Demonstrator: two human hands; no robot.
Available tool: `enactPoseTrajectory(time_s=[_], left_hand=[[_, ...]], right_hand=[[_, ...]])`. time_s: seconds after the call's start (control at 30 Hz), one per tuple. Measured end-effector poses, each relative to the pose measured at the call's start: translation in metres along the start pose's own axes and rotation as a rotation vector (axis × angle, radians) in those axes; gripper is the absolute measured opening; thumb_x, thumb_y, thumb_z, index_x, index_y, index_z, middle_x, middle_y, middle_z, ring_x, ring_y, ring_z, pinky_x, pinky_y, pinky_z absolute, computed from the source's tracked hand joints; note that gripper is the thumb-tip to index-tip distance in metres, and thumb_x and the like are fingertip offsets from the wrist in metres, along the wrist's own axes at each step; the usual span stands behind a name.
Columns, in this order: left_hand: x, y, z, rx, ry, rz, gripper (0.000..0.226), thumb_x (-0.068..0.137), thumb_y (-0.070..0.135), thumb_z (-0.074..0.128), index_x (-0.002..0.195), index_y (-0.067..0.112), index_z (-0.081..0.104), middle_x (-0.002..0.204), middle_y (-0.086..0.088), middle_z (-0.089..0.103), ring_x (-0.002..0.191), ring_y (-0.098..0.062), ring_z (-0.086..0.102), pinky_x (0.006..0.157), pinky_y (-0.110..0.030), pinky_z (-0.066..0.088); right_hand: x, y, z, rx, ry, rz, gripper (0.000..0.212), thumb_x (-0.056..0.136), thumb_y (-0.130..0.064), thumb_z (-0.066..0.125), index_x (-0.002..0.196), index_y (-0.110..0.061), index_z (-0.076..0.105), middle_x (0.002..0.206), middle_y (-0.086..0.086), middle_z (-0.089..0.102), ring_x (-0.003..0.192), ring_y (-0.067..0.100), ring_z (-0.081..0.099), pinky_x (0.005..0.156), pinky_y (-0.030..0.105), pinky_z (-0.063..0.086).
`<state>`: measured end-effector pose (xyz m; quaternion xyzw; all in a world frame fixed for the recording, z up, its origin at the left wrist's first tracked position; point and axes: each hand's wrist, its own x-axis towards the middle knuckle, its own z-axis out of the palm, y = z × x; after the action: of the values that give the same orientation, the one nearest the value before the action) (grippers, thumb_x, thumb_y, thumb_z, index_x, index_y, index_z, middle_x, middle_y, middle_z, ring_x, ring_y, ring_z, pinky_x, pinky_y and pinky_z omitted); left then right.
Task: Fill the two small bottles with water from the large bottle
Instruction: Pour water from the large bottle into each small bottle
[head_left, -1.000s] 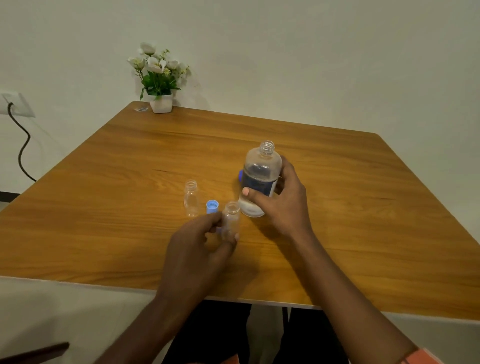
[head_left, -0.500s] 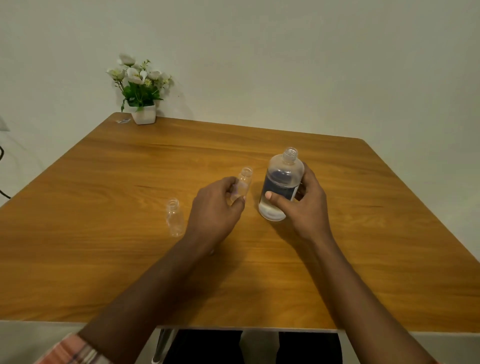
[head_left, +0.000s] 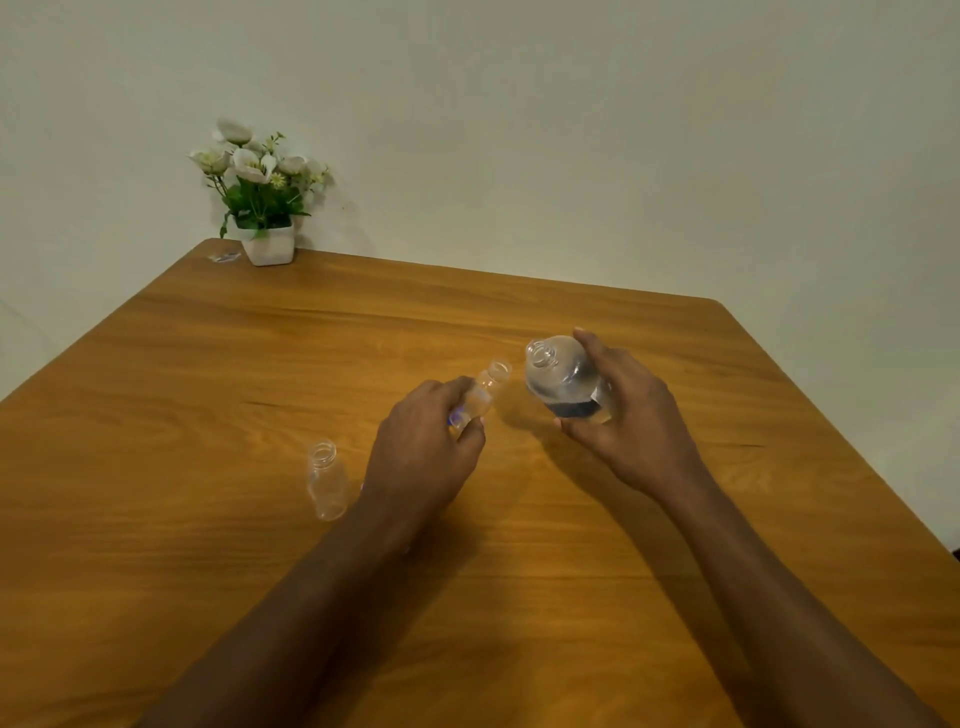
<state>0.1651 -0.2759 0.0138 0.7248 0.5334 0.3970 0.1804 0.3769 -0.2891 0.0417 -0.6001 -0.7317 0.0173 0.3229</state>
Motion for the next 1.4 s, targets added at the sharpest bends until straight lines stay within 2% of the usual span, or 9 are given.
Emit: enactPoseTrajectory(time_s=[0.2, 0.4, 0.57, 0.73, 0.87, 1.0, 1.17, 1.4], left_hand=[[0.003, -0.003, -0.005, 0.006, -0.007, 0.003, 0.047, 0.084, 0.024, 0.061, 0.131, 0.017, 0.055, 0.110, -0.001, 0.064, 0.102, -0.018, 0.060, 0.084, -0.033, 0.047], [0.004, -0.004, -0.006, 0.003, -0.023, 0.021, 0.047, 0.085, 0.025, 0.060, 0.132, 0.019, 0.054, 0.111, 0.000, 0.064, 0.103, -0.017, 0.059, 0.086, -0.035, 0.047], [0.006, -0.009, -0.004, 0.026, -0.043, 0.033, 0.039, 0.086, 0.033, 0.057, 0.124, 0.027, 0.059, 0.098, 0.005, 0.064, 0.094, -0.015, 0.059, 0.077, -0.033, 0.046], [0.007, -0.011, -0.004, 0.049, -0.060, 0.032, 0.032, 0.084, 0.032, 0.058, 0.115, 0.027, 0.063, 0.090, 0.005, 0.062, 0.087, -0.017, 0.058, 0.069, -0.030, 0.041], [0.006, -0.012, -0.005, 0.054, -0.081, 0.016, 0.037, 0.082, 0.030, 0.058, 0.119, 0.026, 0.062, 0.092, 0.005, 0.062, 0.089, -0.017, 0.058, 0.069, -0.030, 0.039], [0.006, -0.011, -0.007, 0.063, -0.091, 0.011, 0.032, 0.081, 0.030, 0.058, 0.112, 0.027, 0.064, 0.090, 0.005, 0.061, 0.088, -0.017, 0.058, 0.069, -0.031, 0.040], [0.006, -0.008, -0.009, 0.045, -0.096, 0.006, 0.040, 0.081, 0.029, 0.059, 0.120, 0.028, 0.062, 0.095, 0.003, 0.063, 0.090, -0.018, 0.059, 0.075, -0.036, 0.047], [0.005, -0.009, -0.009, 0.057, -0.105, 0.000, 0.044, 0.081, 0.029, 0.059, 0.124, 0.028, 0.060, 0.096, 0.004, 0.063, 0.091, -0.017, 0.059, 0.075, -0.034, 0.047]], right_hand=[[0.002, -0.002, 0.001, -0.112, -0.025, -0.079, 0.087, 0.076, -0.025, 0.078, 0.150, -0.025, 0.032, 0.130, -0.003, 0.055, 0.111, 0.015, 0.056, 0.080, 0.035, 0.054], [0.006, -0.002, -0.002, -0.185, -0.035, -0.118, 0.085, 0.078, -0.027, 0.077, 0.150, -0.026, 0.032, 0.133, -0.003, 0.054, 0.113, 0.017, 0.056, 0.078, 0.034, 0.054], [0.007, -0.001, -0.004, -0.226, -0.050, -0.134, 0.085, 0.078, -0.028, 0.078, 0.150, -0.026, 0.032, 0.135, -0.001, 0.054, 0.113, 0.019, 0.056, 0.078, 0.034, 0.054], [0.008, 0.000, -0.004, -0.261, -0.060, -0.149, 0.085, 0.078, -0.028, 0.077, 0.150, -0.026, 0.031, 0.136, 0.000, 0.053, 0.113, 0.020, 0.057, 0.077, 0.034, 0.054], [0.007, 0.000, -0.004, -0.305, -0.067, -0.165, 0.085, 0.078, -0.028, 0.077, 0.150, -0.026, 0.031, 0.135, 0.002, 0.054, 0.113, 0.021, 0.057, 0.076, 0.033, 0.053], [0.008, -0.001, -0.005, -0.345, -0.068, -0.181, 0.086, 0.076, -0.026, 0.078, 0.149, -0.025, 0.033, 0.134, 0.002, 0.055, 0.112, 0.022, 0.057, 0.075, 0.033, 0.053], [0.008, -0.001, -0.009, -0.365, -0.065, -0.192, 0.084, 0.077, -0.026, 0.077, 0.149, -0.024, 0.034, 0.133, 0.003, 0.057, 0.112, 0.023, 0.057, 0.075, 0.033, 0.052], [0.007, -0.003, -0.008, -0.375, -0.081, -0.203, 0.084, 0.077, -0.026, 0.077, 0.149, -0.024, 0.033, 0.133, 0.002, 0.056, 0.111, 0.023, 0.058, 0.073, 0.032, 0.051]])
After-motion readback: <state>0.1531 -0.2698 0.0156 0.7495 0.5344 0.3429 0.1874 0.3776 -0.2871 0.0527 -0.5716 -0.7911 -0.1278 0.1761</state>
